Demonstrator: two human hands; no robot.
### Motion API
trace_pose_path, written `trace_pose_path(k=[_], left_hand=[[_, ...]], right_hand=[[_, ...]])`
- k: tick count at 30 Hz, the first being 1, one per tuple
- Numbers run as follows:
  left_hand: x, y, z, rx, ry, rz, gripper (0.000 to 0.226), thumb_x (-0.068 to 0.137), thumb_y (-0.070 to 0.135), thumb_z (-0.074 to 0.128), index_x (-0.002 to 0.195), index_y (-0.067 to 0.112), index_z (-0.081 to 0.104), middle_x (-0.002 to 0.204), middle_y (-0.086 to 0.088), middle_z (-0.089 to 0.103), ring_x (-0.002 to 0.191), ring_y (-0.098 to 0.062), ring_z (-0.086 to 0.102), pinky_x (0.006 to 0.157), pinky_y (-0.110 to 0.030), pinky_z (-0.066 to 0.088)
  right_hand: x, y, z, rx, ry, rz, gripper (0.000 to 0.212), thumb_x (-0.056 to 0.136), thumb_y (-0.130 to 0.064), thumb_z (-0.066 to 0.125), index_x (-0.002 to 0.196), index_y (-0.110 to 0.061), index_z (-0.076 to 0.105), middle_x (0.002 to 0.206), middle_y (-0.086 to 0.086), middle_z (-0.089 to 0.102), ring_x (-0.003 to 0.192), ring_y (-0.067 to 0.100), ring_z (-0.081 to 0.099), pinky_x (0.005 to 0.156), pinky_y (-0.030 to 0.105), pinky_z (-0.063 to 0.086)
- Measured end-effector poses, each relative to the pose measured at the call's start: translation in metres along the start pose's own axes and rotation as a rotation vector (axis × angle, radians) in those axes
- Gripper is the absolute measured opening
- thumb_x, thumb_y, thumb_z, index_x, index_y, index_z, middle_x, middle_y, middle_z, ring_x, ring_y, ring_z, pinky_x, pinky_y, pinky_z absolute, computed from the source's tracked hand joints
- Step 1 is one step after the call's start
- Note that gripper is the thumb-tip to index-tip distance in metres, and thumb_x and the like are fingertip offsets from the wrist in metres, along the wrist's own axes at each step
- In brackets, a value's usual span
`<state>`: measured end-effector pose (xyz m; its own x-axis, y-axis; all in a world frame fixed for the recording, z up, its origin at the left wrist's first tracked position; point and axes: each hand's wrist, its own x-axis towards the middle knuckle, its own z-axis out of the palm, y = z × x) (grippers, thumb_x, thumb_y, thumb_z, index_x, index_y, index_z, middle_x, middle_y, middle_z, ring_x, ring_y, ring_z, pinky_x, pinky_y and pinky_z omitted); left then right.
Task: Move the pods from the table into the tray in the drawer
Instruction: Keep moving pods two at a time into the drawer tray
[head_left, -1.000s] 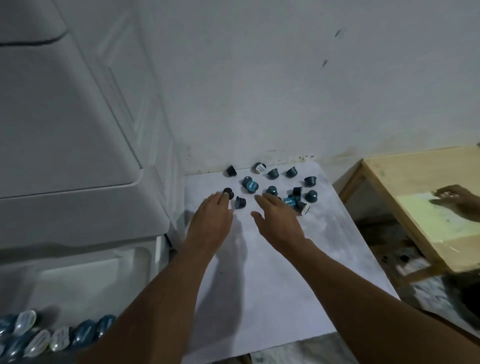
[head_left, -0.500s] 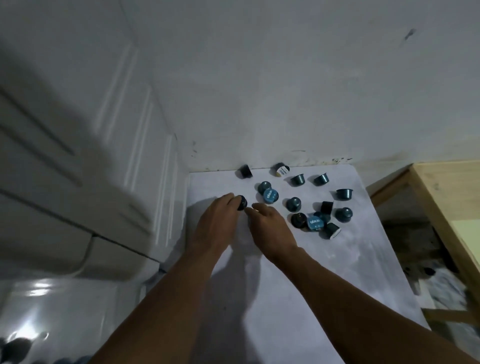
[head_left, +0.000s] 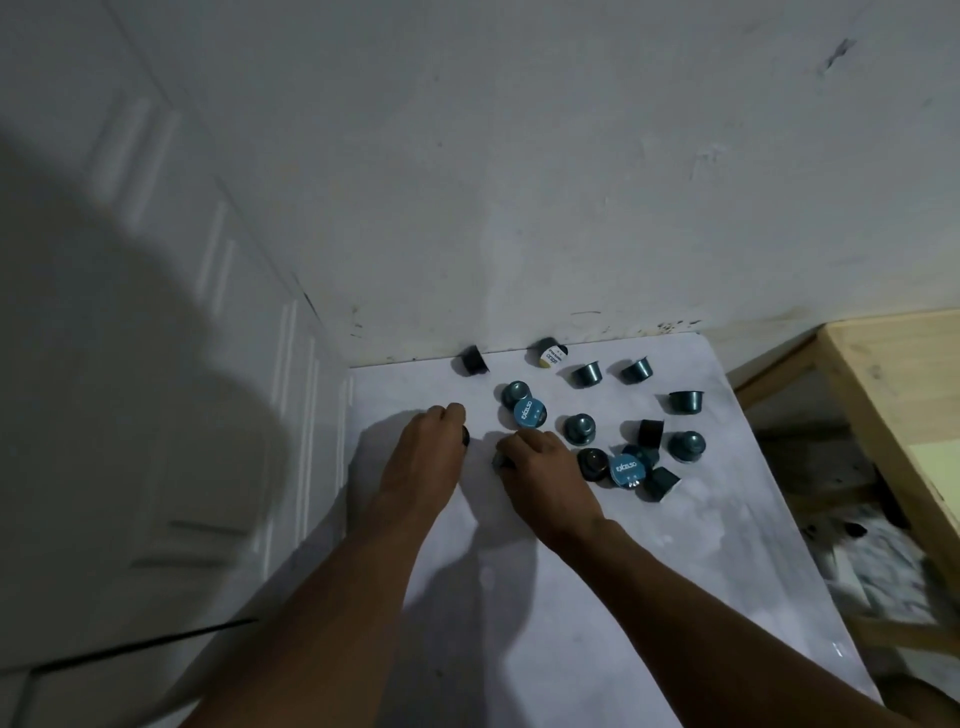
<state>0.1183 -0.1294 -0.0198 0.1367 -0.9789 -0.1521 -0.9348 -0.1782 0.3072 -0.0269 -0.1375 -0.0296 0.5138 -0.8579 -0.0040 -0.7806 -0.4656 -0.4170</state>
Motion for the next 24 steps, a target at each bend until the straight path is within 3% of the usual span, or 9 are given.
trace_pose_path(k=[4, 6, 10, 14, 18, 21, 24], left_hand=[[-0.013, 0.009, -0.009, -0.076, -0.003, -0.066, 0.050, 0.090, 0.019, 0.062, 0.135, 0.015, 0.042, 0.128, -0.011, 0.045, 0.113, -0.021, 0.050, 0.091, -0.024, 0.045], [-0.022, 0.015, -0.018, -0.112, 0.018, -0.089, 0.047, 0.089, 0.026, 0.061, 0.132, 0.013, 0.046, 0.126, -0.011, 0.044, 0.107, -0.020, 0.052, 0.089, -0.024, 0.045], [-0.039, 0.029, -0.033, -0.184, 0.122, -0.101, 0.028, 0.089, 0.031, 0.057, 0.108, 0.010, 0.058, 0.104, -0.009, 0.055, 0.085, -0.017, 0.051, 0.076, -0.027, 0.044], [-0.061, 0.044, -0.046, -0.256, 0.239, -0.058, 0.022, 0.087, 0.029, 0.059, 0.092, 0.008, 0.062, 0.085, -0.008, 0.064, 0.079, -0.021, 0.059, 0.070, -0.032, 0.047], [-0.087, 0.060, -0.059, -0.397, 0.255, -0.102, 0.025, 0.079, 0.021, 0.069, 0.101, 0.010, 0.063, 0.094, -0.007, 0.068, 0.085, -0.021, 0.061, 0.077, -0.035, 0.052], [-0.110, 0.071, -0.061, -0.465, 0.218, -0.113, 0.046, 0.074, 0.018, 0.068, 0.119, 0.014, 0.057, 0.106, -0.007, 0.063, 0.097, -0.024, 0.057, 0.084, -0.035, 0.049], [-0.140, 0.085, -0.065, -0.482, 0.226, -0.050, 0.044, 0.074, 0.021, 0.075, 0.115, 0.014, 0.060, 0.103, -0.005, 0.058, 0.097, -0.021, 0.056, 0.084, -0.031, 0.047]], right_hand=[[-0.012, -0.007, -0.011, 0.019, -0.003, 0.094, 0.021, 0.091, -0.013, 0.054, 0.111, -0.007, 0.057, 0.106, 0.013, 0.059, 0.092, 0.027, 0.052, 0.076, 0.033, 0.044], [-0.020, -0.011, -0.020, 0.019, 0.000, 0.127, 0.035, 0.090, -0.016, 0.055, 0.125, -0.009, 0.050, 0.113, 0.011, 0.054, 0.101, 0.025, 0.049, 0.085, 0.032, 0.043], [-0.033, -0.015, -0.039, -0.018, 0.076, 0.148, 0.032, 0.084, -0.014, 0.058, 0.114, -0.005, 0.057, 0.102, 0.013, 0.052, 0.096, 0.029, 0.047, 0.081, 0.033, 0.044], [-0.046, -0.018, -0.061, -0.037, 0.125, 0.169, 0.027, 0.081, -0.018, 0.058, 0.103, -0.004, 0.065, 0.097, 0.015, 0.055, 0.095, 0.030, 0.051, 0.079, 0.033, 0.043], [-0.068, -0.018, -0.081, -0.021, 0.159, 0.178, 0.025, 0.080, -0.019, 0.053, 0.096, -0.008, 0.068, 0.094, 0.013, 0.063, 0.094, 0.029, 0.055, 0.071, 0.031, 0.042], [-0.094, -0.022, -0.098, 0.012, 0.152, 0.198, 0.037, 0.079, -0.020, 0.057, 0.114, -0.012, 0.062, 0.109, 0.011, 0.057, 0.100, 0.026, 0.052, 0.076, 0.028, 0.040], [-0.128, -0.024, -0.113, 0.087, 0.178, 0.221, 0.050, 0.080, -0.020, 0.061, 0.128, -0.012, 0.052, 0.120, 0.008, 0.048, 0.105, 0.022, 0.049, 0.084, 0.024, 0.039]])
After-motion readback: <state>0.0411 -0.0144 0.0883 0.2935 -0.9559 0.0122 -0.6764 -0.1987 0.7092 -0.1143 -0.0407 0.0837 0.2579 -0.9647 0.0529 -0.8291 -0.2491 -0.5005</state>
